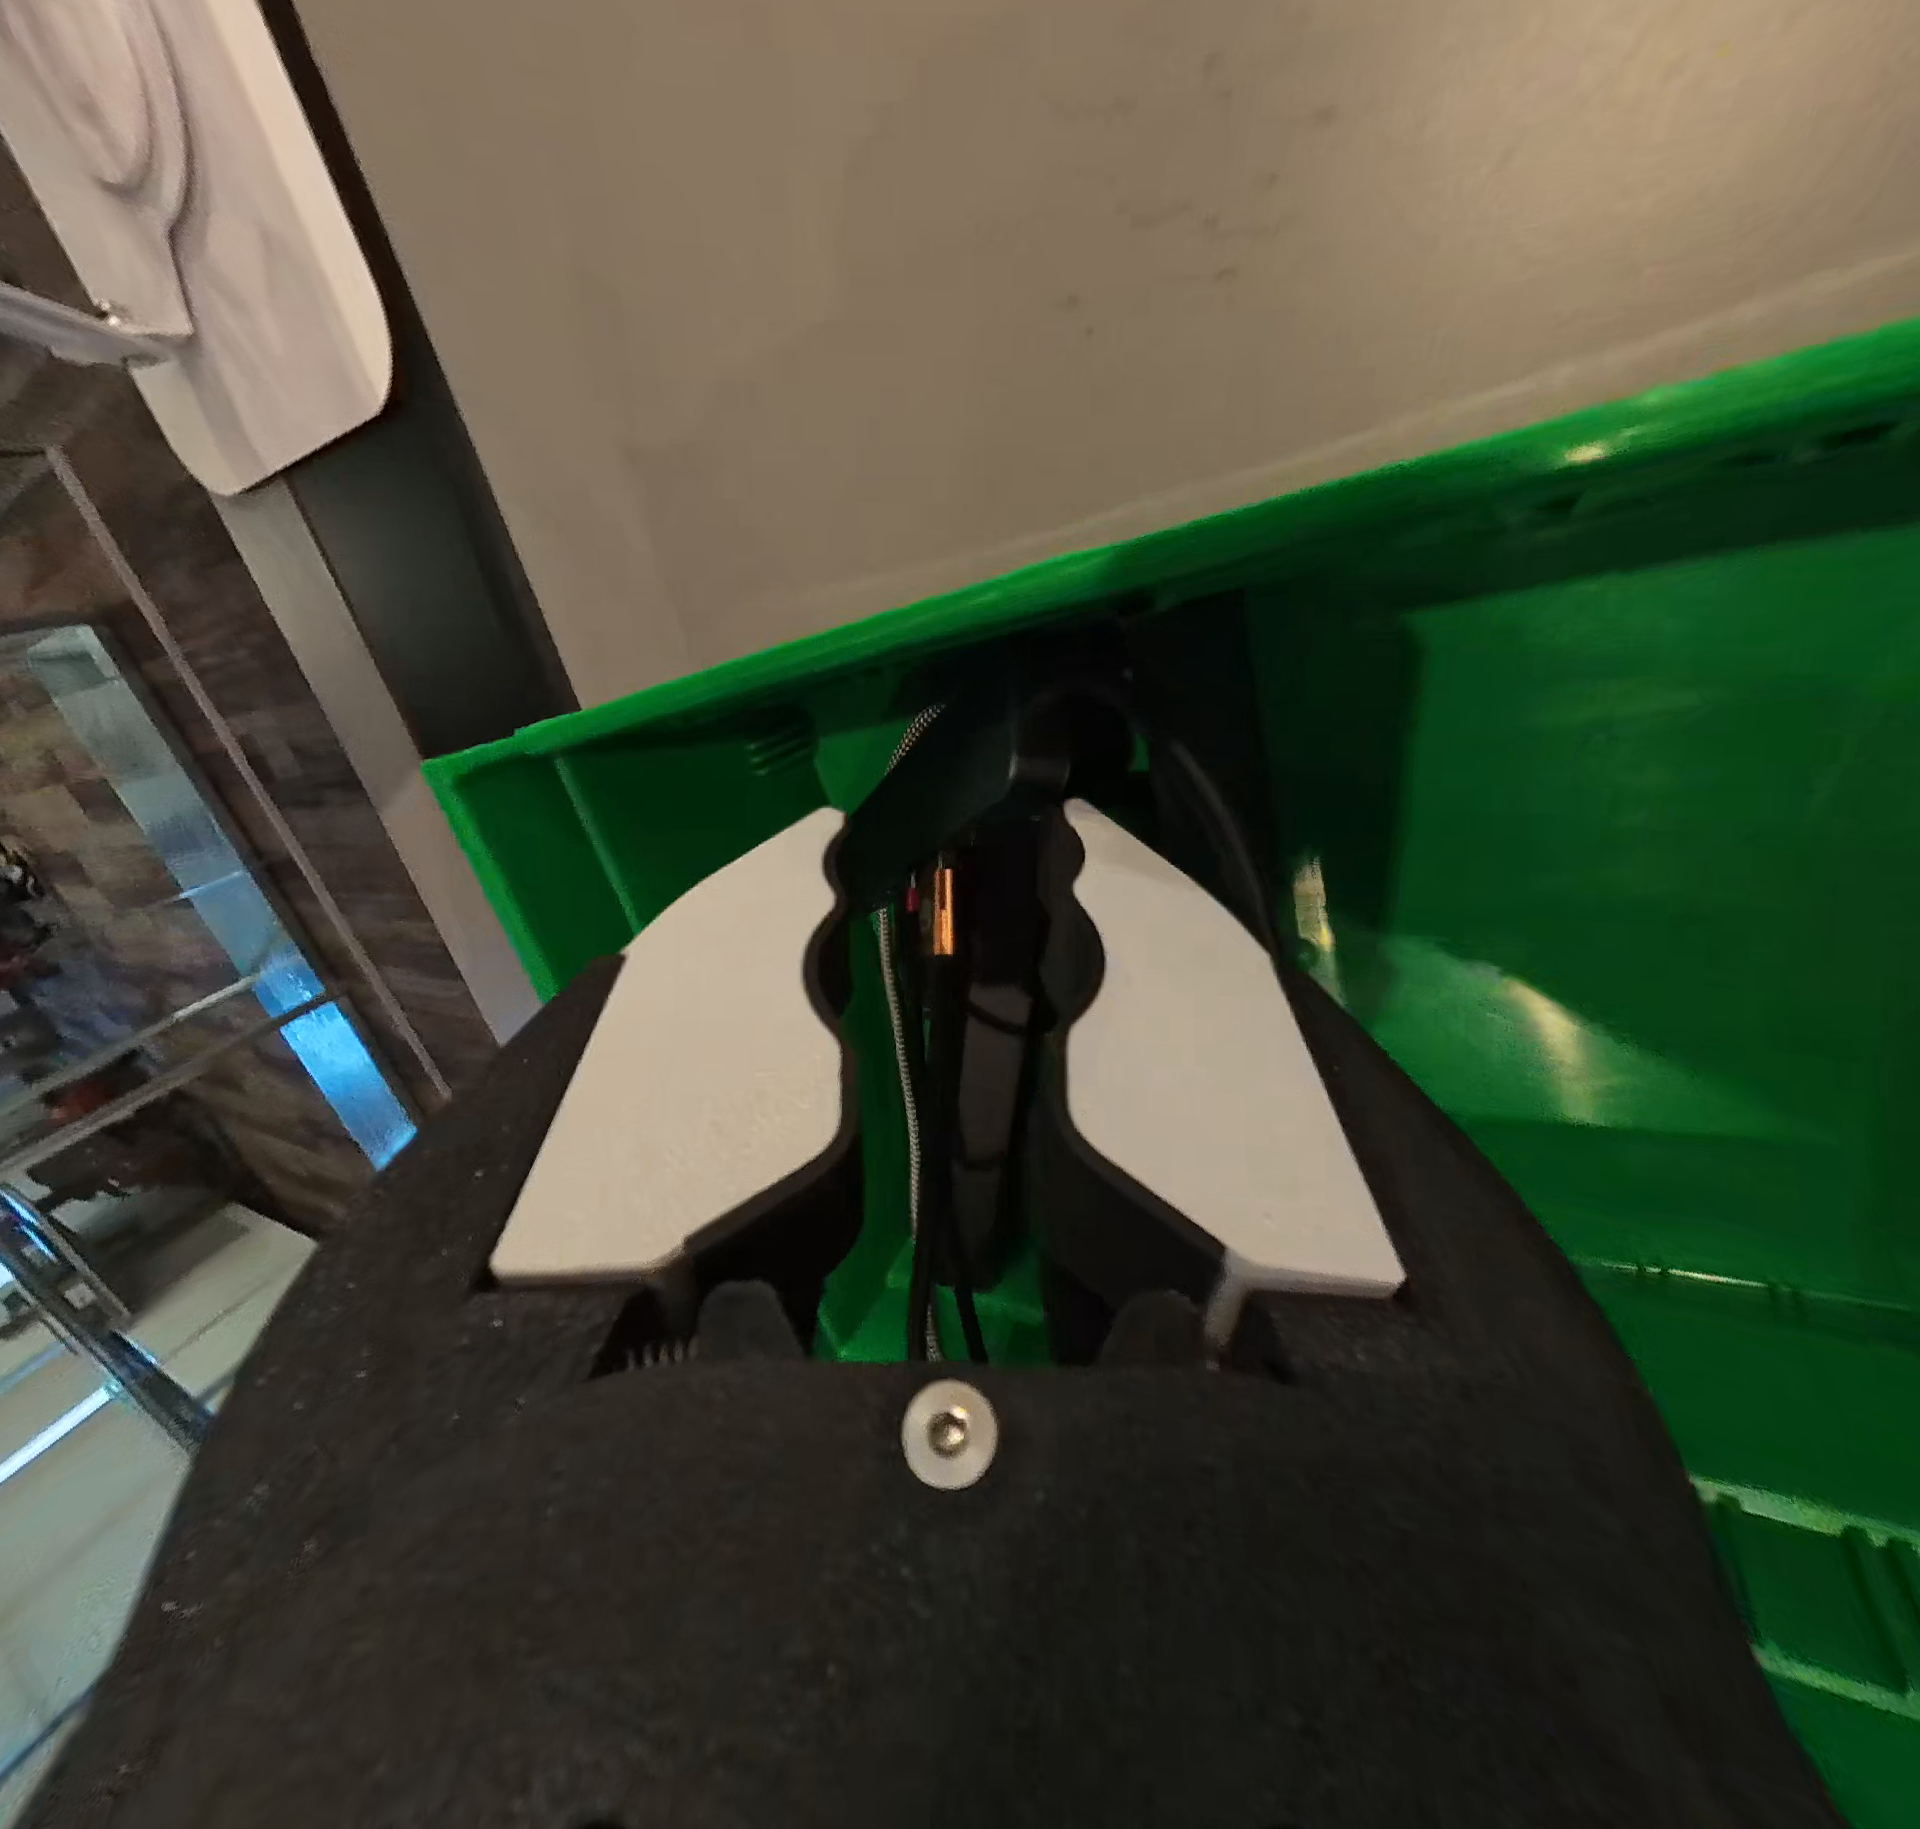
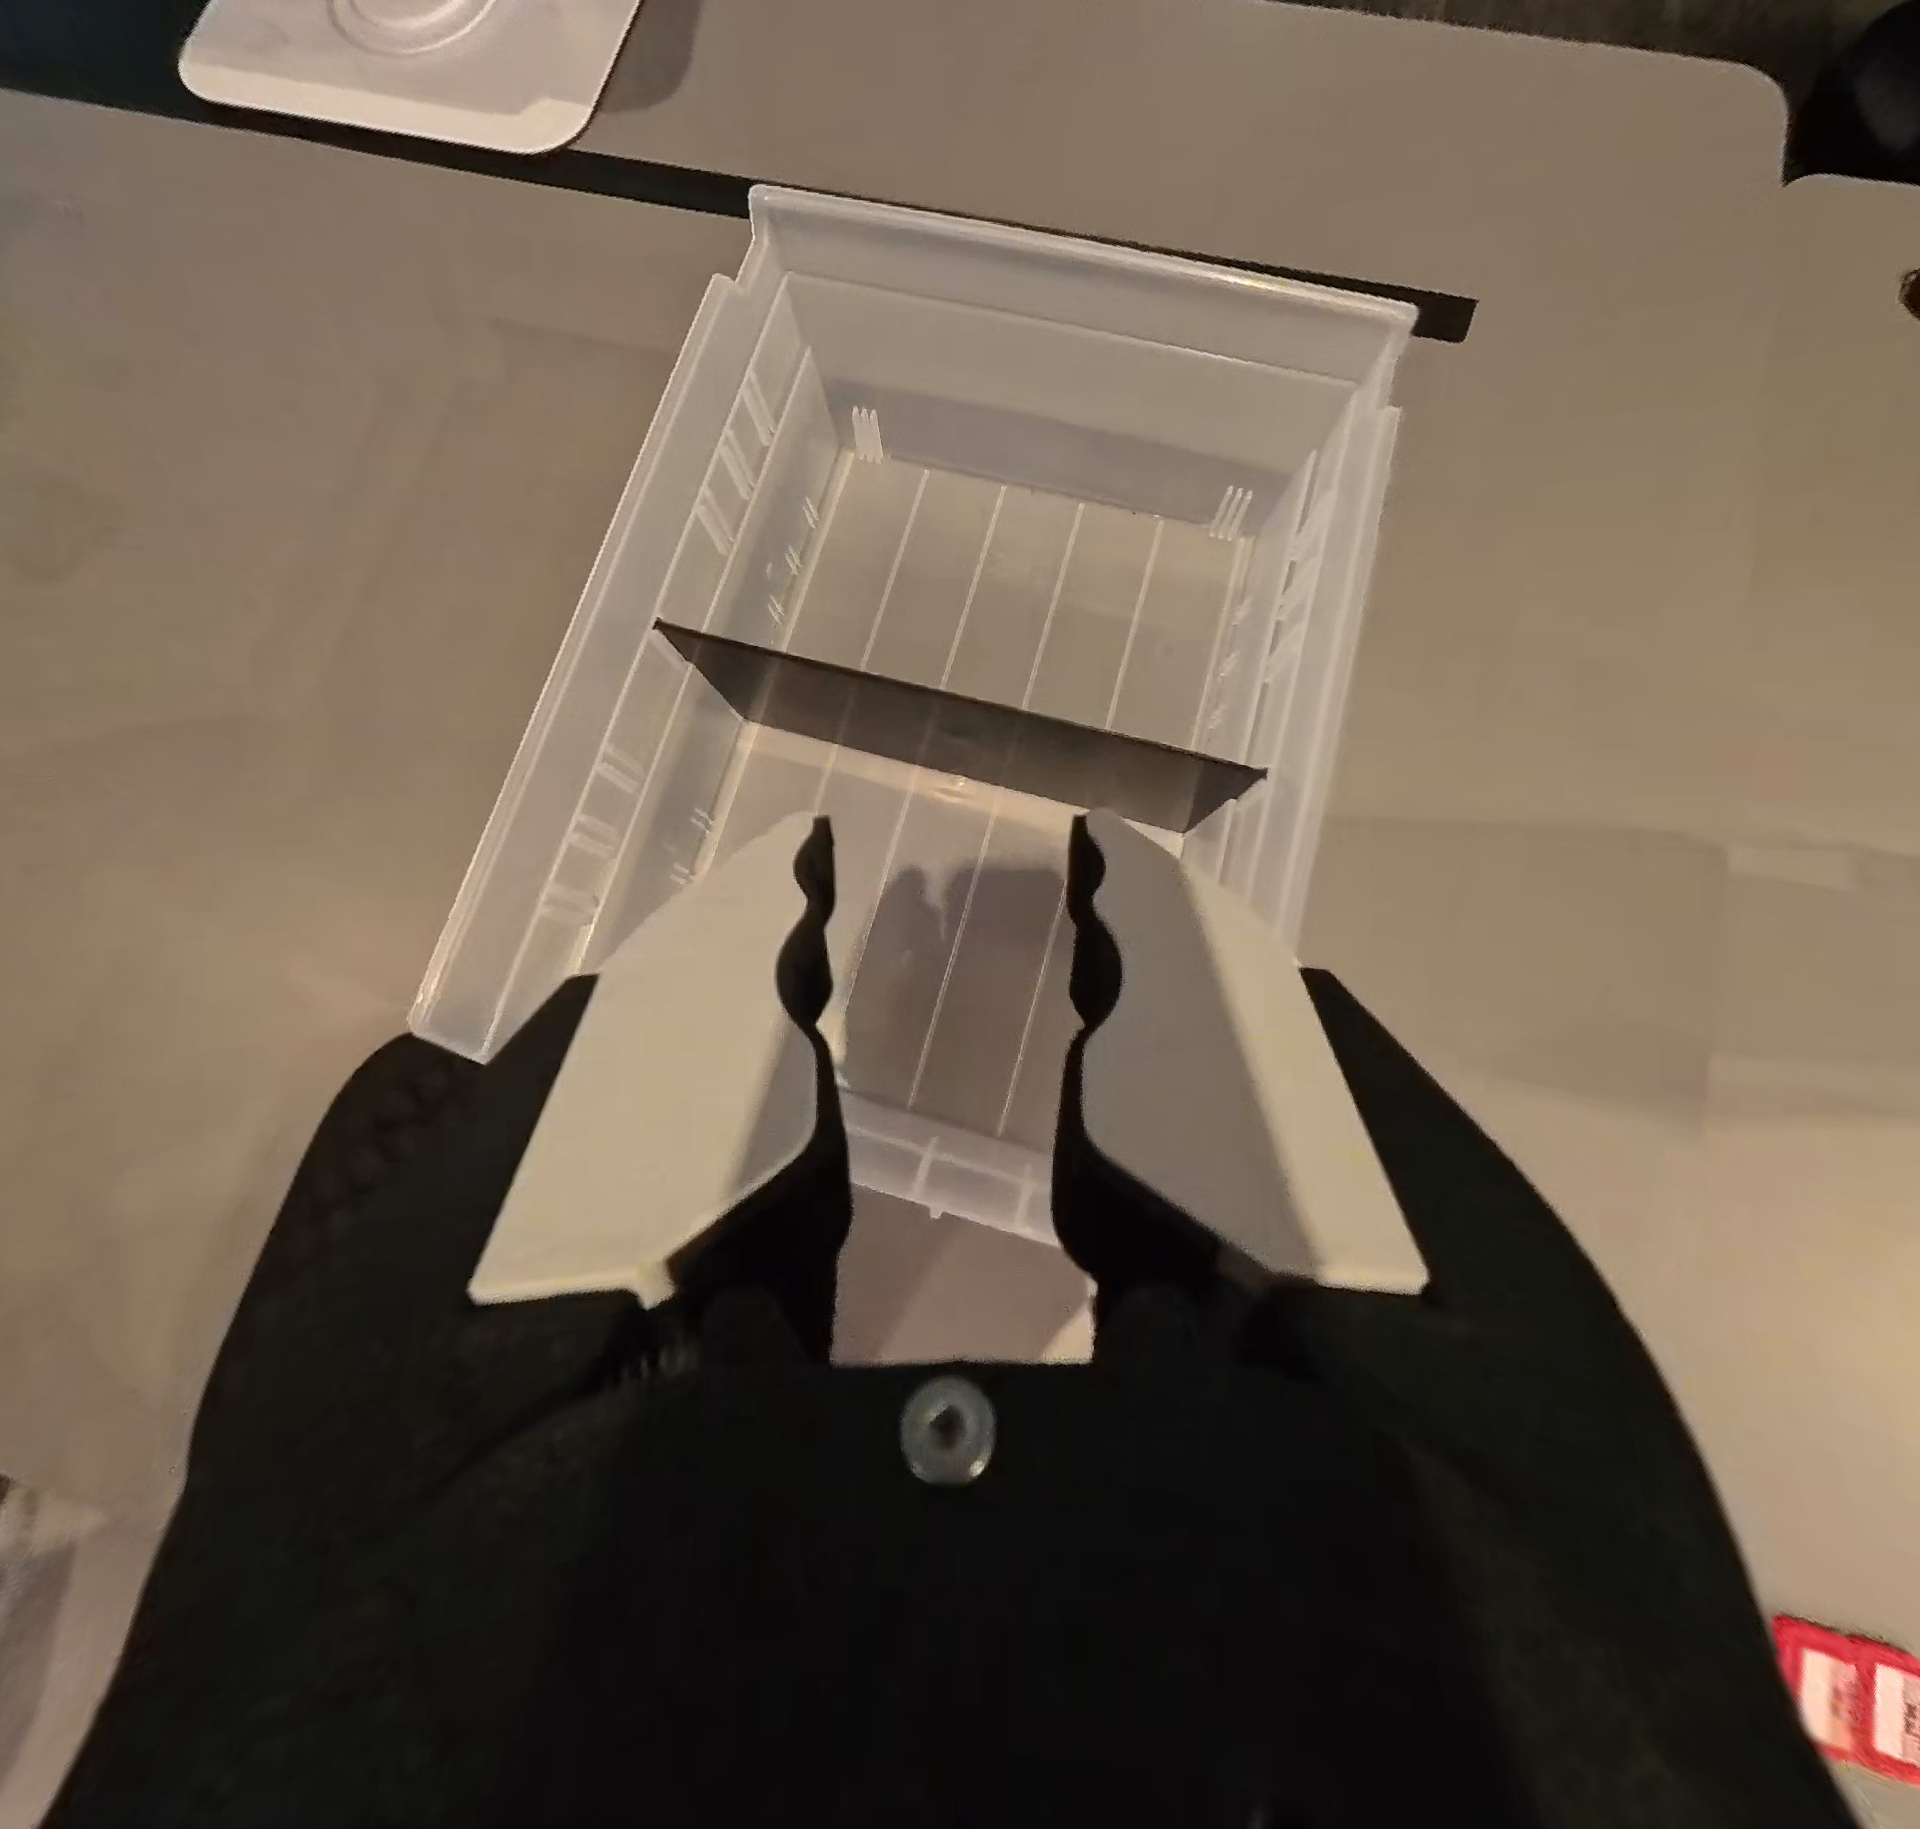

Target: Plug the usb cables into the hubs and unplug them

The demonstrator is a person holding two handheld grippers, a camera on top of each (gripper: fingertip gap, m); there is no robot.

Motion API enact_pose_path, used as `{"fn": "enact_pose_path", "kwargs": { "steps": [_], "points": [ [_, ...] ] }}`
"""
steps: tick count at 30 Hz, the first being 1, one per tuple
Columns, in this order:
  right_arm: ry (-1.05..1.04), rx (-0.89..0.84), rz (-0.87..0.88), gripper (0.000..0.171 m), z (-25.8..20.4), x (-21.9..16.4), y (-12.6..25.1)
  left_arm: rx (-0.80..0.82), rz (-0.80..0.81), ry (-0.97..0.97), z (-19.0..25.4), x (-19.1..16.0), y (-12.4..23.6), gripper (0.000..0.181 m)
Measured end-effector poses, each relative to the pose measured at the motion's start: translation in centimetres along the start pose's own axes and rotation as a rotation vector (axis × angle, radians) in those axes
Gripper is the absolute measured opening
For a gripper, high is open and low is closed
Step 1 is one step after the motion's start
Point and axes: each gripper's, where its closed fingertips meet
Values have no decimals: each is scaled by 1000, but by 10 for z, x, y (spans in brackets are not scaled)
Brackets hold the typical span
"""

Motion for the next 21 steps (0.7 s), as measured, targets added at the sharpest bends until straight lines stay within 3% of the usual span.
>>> {"fn": "enact_pose_path", "kwargs": {
  "steps": [10,18,21],
  "points": [
    [-29,-6,30,43,-6,4,12,-59,-7,-51,6,-1,-2,22],
    [-25,-12,24,43,-14,3,13,-56,2,-111,2,-3,-9,31],
    [-31,-8,33,42,-17,1,14,-60,16,-101,4,-4,-11,17]
  ]
}}
Point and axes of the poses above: each gripper's, where its closed fingertips meet, y back along the fingers, x out of its top, z = x × y across the jaws, and after that the axes turned 11 degrees about y, right-handed
